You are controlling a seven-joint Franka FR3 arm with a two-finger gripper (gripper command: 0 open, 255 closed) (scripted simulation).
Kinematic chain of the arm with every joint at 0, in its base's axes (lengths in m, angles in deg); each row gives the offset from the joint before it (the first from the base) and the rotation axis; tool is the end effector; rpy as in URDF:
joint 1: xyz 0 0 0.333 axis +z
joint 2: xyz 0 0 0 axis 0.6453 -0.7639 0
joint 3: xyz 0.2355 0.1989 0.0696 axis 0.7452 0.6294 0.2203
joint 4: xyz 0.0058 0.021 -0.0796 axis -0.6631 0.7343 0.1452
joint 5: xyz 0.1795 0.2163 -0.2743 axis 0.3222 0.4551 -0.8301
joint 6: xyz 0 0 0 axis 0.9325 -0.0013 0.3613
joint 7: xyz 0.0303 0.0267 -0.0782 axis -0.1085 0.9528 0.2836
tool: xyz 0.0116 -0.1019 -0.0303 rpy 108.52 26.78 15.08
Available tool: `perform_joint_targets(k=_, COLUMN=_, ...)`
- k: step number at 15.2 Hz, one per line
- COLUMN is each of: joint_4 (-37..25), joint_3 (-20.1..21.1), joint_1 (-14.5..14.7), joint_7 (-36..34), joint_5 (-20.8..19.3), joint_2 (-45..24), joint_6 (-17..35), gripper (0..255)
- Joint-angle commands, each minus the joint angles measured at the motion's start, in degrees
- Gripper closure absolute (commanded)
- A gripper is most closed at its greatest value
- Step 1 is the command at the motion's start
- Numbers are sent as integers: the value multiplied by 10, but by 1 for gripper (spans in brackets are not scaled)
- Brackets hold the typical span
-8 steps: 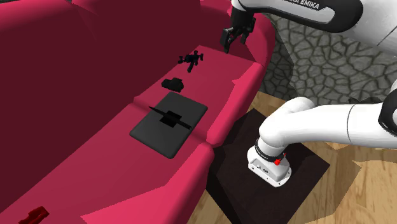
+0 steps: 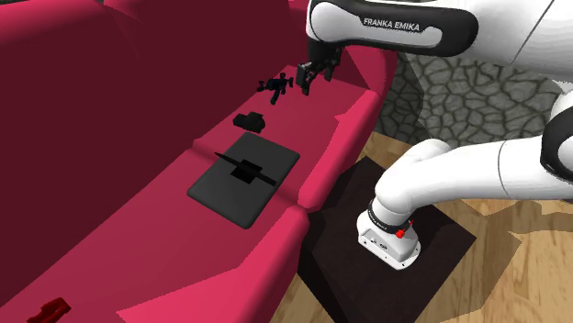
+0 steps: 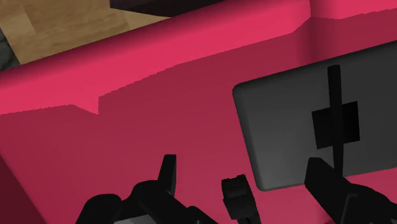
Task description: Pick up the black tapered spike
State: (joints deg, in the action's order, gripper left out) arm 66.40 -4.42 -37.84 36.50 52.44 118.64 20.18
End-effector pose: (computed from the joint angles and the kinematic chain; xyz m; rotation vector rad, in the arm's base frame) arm 0.3393 0.0394 0.5761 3.0443 0.0710 0.1648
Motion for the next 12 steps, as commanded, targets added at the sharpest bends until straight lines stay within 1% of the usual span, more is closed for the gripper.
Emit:
perform_joint_targets(k=1, joint_4=14, joint_3=11, joint_1=8, joint_7=-6, joint_5=7, joint_2=-20, joint_6=27, gripper=0)
perform_joint_targets(k=7, joint_4=34, joint_3=49, joint_1=33, joint_7=-27, joint_5=25, joint_2=-98, joint_6=105, gripper=0)
perform_joint_targets(k=12, joint_4=35, joint_3=82, joint_1=50, joint_7=-45, joint_5=33, joint_2=-177, joint_6=167, gripper=0)
